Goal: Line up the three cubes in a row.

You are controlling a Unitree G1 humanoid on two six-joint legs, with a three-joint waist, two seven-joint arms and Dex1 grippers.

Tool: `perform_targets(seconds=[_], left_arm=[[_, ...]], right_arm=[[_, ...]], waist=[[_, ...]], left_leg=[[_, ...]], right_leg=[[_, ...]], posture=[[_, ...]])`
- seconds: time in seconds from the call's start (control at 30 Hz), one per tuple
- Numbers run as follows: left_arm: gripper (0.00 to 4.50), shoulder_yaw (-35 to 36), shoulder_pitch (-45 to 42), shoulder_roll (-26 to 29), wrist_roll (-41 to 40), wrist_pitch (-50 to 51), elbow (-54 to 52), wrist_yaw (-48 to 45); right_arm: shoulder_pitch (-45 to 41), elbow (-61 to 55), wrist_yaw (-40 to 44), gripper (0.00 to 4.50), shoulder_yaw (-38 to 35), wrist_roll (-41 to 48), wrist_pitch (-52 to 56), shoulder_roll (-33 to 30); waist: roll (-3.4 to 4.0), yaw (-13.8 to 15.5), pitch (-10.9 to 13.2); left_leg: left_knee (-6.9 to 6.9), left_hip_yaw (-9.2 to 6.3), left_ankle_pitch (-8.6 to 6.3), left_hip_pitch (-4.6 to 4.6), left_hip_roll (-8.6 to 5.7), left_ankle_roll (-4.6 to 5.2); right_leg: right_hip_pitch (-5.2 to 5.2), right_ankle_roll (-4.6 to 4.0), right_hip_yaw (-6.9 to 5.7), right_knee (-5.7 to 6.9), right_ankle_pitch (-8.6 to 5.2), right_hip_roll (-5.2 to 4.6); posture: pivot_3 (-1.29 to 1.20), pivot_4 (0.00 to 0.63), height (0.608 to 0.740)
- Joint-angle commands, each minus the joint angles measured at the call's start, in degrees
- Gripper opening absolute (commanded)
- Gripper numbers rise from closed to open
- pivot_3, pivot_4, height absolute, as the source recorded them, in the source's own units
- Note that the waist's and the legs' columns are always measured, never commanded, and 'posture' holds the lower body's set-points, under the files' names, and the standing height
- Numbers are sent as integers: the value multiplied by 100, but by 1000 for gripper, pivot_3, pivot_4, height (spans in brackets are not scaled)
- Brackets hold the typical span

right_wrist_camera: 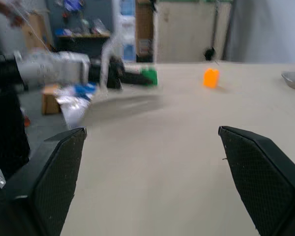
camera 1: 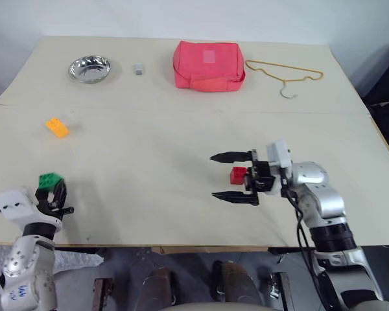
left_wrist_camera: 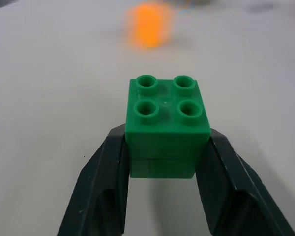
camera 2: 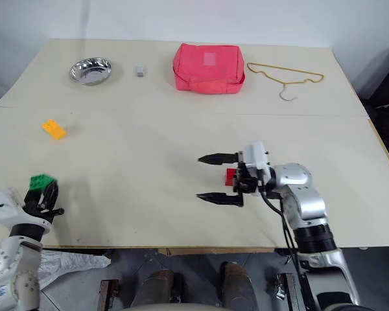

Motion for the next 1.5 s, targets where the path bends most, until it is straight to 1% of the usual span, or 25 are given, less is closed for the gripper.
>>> perform_targets(seconds=[0.03, 0.07, 0.1, 0.13, 0.17, 0.2, 0.27, 0.3, 0.37, 0.5, 0.6, 0.77, 0.87, 0.93, 1.0, 1.03, 1.1, 1.23, 1.27, 1.4, 1.43, 1.47, 1.5], left_arm=[[1498, -456, -368, 823, -345, -313, 96, -1895], [1498, -744, -603, 1125, -369, -333, 256, -2530], [1498, -931, -781, 1326, -387, -371, 417, -2957], [1498, -1539, -1382, 1511, -138, -412, 819, -3558], [1498, -1975, -1823, 1630, 50, -452, 1125, -3986], [1498, -2404, -2318, 1630, 273, -531, 1498, -4332], [1498, -3271, -3260, 1412, 808, -798, 2330, -4931], [1498, -3520, -3563, 1316, 995, -959, 2666, -5094], [1498, -3930, -4163, 953, 1414, -1386, 3385, -5127], [1498, -4324, -4955, 329, 1880, -2193, 4761, -5281], [1498, -4450, -5370, 11, 2147, -2636, 5561, -5266], [1498, -4485, -5821, -323, 2497, -3222, 6546, -5088], [1498, -4405, -5975, -502, 2508, -3408, 6948, -5141], [1498, -4349, -5995, -558, 2417, -3335, 7052, -5409], [2230, -4250, -5986, -599, 2298, -3235, 7054, -5608], [2420, -4202, -5969, -593, 2261, -3166, 7018, -5667], [3028, -4053, -5921, -571, 2209, -3215, 6935, -5602], [4218, -3627, -5536, -233, 1937, -3253, 6379, -5557], [4218, -3543, -5362, -124, 1844, -3245, 6124, -5627], [4218, -2982, -4141, 479, 1200, -2672, 4308, -5544], [4218, -2824, -3849, 579, 1099, -2569, 3923, -5377], [4218, -2524, -3505, 625, 943, -2373, 3535, -5003], [4365, -2232, -3184, 627, 849, -2244, 3200, -4570]], right_arm=[[268, -95, -15, 4500, -551, 59, -270, -402], [398, -43, 4, 4500, -700, 58, -346, -554], [469, -10, 1, 4500, -771, 53, -396, -645], [626, 79, -39, 4500, -973, 15, -571, -768], [736, 142, -70, 4500, -1117, -13, -698, -850], [838, 200, -69, 4500, -1234, -7, -746, -940], [962, 390, -86, 4500, -1476, 61, -964, -986], [984, 453, -90, 4500, -1530, 84, -1027, -992], [1032, 468, -151, 4500, -1548, 35, -999, -1060], [1155, 288, -262, 4500, -1561, 73, -857, -1107], [1294, 70, -338, 4500, -1529, 131, -753, -1084], [1492, -116, -409, 4500, -1494, 195, -642, -1042], [1583, -168, -438, 4500, -1477, 233, -597, -1002], [1616, -189, -487, 4500, -1467, 280, -508, -977], [1637, -199, -506, 4500, -1439, 311, -418, -960], [1642, -210, -503, 4500, -1419, 318, -395, -945], [1619, -212, -493, 4500, -1375, 327, -359, -915], [1381, -103, -499, 4500, -1243, 336, -339, -822], [1318, -92, -502, 4500, -1224, 351, -332, -786], [1036, -213, -551, 4500, -1051, 444, -167, -619], [984, -257, -549, 4500, -997, 445, -164, -580], [907, -302, -556, 4500, -898, 445, -110, -533], [830, -324, -540, 4500, -804, 403, -118, -495]], waist=[[7, 13, 4], [12, 56, 6], [23, 59, 8], [31, 62, 7], [38, 111, 7], [38, 126, 8], [40, 173, 9], [40, 169, 9], [39, 108, 9], [34, 72, 12], [32, 89, 13], [30, 125, 14], [30, 189, 15], [30, 214, 15], [30, 225, 15], [30, 227, 15], [29, 226, 15], [30, 172, 15], [30, 132, 15], [31, 2, 15], [31, -13, 16], [32, -30, 16], [33, -36, 17]], left_leg=[[0, -4, 0, 0, 0, 0], [4, -9, 0, 1, -1, 0], [7, -11, 0, 1, -2, 0], [7, -1, 0, 3, -3, 0], [7, 1, 0, 5, -6, 0], [9, 1, 0, 8, -11, 1], [14, -1, 4, 6, -18, 7], [18, 7, 5, 5, -19, 9], [19, 26, 4, 6, -20, 13], [19, 49, 3, 2, -17, 13], [27, 48, 2, 2, -5, 11], [44, 41, 1, -7, 4, 15], [54, 35, 0, -10, -3, 24], [55, 36, 0, -10, -6, 28], [55, 36, 0, -10, -7, 29], [55, 36, 0, -11, -7, 29], [55, 35, 0, -14, -6, 29], [55, 33, 0, -14, -4, 29], [54, 33, 0, -14, -3, 29], [51, 25, 0, -13, 2, 28], [51, 20, 0, -14, 2, 28], [52, 14, 0, -15, 2, 28], [53, 9, 0, -16, 1, 28]], right_leg=[[4, 0, 0, -1, 0, 0], [9, -1, -2, -1, -1, 0], [11, -2, -7, -2, -1, 2], [12, -2, -14, -3, -1, 4], [13, -2, -16, -1, -1, 4], [17, -2, -31, 2, -1, 15], [20, 0, -41, 8, 0, 33], [17, 4, -39, 7, 2, 40], [14, 14, -34, 6, 7, 42], [-2, 18, -30, 4, 9, 65], [-3, 18, -29, 9, 9, 78], [-2, 25, -24, 13, 13, 66], [2, 32, -26, 11, 18, 57], [3, 35, -26, 11, 19, 53], [3, 35, -27, 11, 20, 52], [3, 35, -28, 11, 20, 52], [2, 35, -30, 10, 19, 54], [0, 35, -30, 11, 20, 53], [0, 34, -30, 12, 20, 53], [-1, 34, -35, 13, 19, 40], [0, 34, -37, 13, 19, 29], [1, 34, -41, 12, 19, 16], [5, 34, -45, 11, 19, 9]], posture=[[0, 150, 740], [0, 150, 740], [0, 150, 740], [0, 150, 740], [0, 150, 740], [0, 150, 740], [0, 150, 740], [0, 150, 740], [0, 150, 740], [0, 150, 740], [0, 150, 740], [0, 150, 740], [0, 150, 740], [0, 150, 740], [0, 150, 740], [0, 150, 740], [0, 150, 740], [0, 150, 740], [0, 150, 740], [0, 150, 740], [0, 150, 740], [0, 150, 740], [0, 150, 740]])
